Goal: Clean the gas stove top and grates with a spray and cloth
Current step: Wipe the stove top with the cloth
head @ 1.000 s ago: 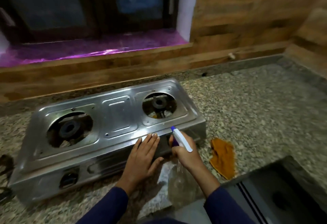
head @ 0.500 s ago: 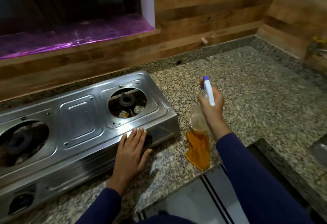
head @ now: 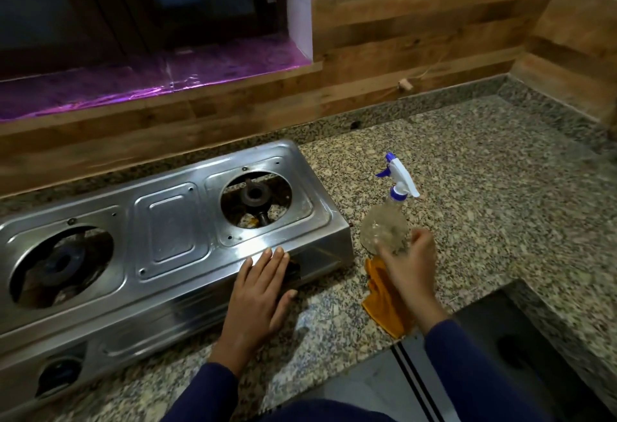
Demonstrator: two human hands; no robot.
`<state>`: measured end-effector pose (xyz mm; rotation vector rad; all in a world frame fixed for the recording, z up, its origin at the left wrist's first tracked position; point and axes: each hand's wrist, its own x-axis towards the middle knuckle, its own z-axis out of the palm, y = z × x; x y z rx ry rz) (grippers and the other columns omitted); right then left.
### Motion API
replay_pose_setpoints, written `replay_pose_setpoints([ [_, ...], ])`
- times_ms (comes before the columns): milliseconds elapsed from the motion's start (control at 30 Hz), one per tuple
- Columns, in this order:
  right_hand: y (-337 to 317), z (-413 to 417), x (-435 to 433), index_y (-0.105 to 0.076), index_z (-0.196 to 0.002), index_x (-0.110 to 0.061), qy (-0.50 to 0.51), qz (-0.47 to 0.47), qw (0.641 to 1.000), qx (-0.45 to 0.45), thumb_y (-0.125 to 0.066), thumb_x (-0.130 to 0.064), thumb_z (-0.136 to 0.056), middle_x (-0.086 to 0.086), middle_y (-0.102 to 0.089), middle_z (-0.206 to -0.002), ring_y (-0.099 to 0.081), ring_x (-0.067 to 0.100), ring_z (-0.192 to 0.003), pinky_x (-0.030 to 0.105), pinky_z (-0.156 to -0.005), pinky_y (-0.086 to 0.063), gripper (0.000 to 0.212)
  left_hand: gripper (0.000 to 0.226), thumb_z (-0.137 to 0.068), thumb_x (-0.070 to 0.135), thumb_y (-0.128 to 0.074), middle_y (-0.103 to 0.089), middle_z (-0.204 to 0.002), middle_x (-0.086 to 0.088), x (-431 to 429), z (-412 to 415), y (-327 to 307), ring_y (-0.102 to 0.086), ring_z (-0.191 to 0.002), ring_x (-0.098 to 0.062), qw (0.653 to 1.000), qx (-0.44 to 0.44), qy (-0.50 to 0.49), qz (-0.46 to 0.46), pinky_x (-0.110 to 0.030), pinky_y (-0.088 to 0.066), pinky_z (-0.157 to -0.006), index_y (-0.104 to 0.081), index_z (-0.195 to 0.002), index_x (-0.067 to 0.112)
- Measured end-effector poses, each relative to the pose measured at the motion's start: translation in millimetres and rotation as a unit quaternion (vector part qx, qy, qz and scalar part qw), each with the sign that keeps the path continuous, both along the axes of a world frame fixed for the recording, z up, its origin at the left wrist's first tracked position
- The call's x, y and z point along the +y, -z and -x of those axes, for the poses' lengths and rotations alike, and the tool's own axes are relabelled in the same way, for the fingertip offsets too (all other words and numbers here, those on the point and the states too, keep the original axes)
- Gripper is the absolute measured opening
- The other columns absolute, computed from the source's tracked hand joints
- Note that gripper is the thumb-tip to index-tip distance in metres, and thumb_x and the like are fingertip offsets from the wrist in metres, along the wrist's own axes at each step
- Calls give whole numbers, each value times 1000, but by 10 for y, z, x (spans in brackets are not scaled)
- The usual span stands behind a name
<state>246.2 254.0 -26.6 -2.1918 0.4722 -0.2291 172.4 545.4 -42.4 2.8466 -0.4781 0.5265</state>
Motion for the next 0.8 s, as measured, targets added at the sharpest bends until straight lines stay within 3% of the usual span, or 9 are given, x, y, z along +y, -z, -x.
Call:
replay_pose_setpoints([
  [67, 292, 402, 80, -39, -128, -20, -35, 128, 988, 76, -77, -47, -75, 3, -47, -125, -49, 23, -112, 43, -86, -52, 71, 58, -102, 45, -37, -46, -152, -7, 21, -6, -35, -38, -143, -22, 1000, -7, 13, 24, -46, -26, -118, -48, -145, 9],
  [133, 498, 603, 101, -47, -117, -18, -107, 182, 974, 85, -73, -32, -80, 5, -51, -121, -49, 26, -108, 42, -84, -49, 47, 52, -101, 41, -42, -57, -142, -9, 36, -23, -91, -50, -135, -23, 997, -19, 19, 66, -44, -34, -113, -58, -137, 8],
  [300, 17, 464, 219, -57, -100, -23, -121, -23, 992, 11, -73, -13, -82, -5, -57, -96, -57, 16, -84, 25, -65, -42, 25, 31, -99, 28, -51, -71, -106, -5, 137, -70, -285, -64, -98, -22, 989, -58, -14, 138, -29, -48, -87, -73, -107, 7],
  [400, -449, 431, 503, -55, -97, -30, -81, -147, 979, -115, -69, -6, -85, -6, -60, -94, -58, 4, -80, 21, -69, -49, 30, 27, -99, 28, -51, -66, -85, 0, 203, -87, -407, -57, -77, -18, 985, -50, -55, 155, -30, -44, -68, -70, -89, 11],
  [500, -656, 256, 774, -51, -122, -23, -120, -94, 974, -166, -68, -10, -85, -4, -50, -115, -51, 0, -96, 14, -81, -46, 43, 29, -97, 33, -53, -52, -72, 6, 256, -159, -480, -47, -67, -14, 979, -36, -112, 167, -27, -33, -61, -60, -75, 15],
  [567, -607, 18, 912, -35, -144, -25, -196, 57, 974, -98, -63, -26, -89, 2, -35, -140, -38, 15, -126, 32, -102, -42, 61, 27, -95, 38, -53, -52, -75, 7, 317, -217, -482, -47, -71, -14, 977, -18, -140, 161, -30, -36, -62, -58, -77, 18],
  [633, -505, -199, 1034, -18, -154, -22, -283, 194, 939, -1, -47, -42, -98, 6, -10, -162, -7, 28, -149, 51, -119, -13, 66, 25, -94, 43, -53, -58, -94, 4, 390, -224, -429, -53, -89, -19, 976, 7, -173, 133, -35, -43, -74, -60, -93, 19],
  [700, -436, -407, 1158, -6, -157, -16, -345, 256, 902, 46, -28, -47, -104, 10, 3, -166, 10, 29, -152, 51, -121, 7, 66, 44, -95, 49, -47, -59, -125, -5, 454, -223, -343, -52, -121, -26, 970, 37, -226, 81, -42, -42, -97, -60, -120, 14],
  [800, -464, -709, 1302, -3, -158, -12, -390, 280, 874, 75, -16, -46, -105, 11, 5, -166, 11, 26, -152, 47, -122, 10, 63, 65, -98, 50, -36, -44, -153, -14, 476, -224, -287, -34, -145, -31, 963, 68, -257, 34, -48, -27, -117, -48, -143, 5],
])
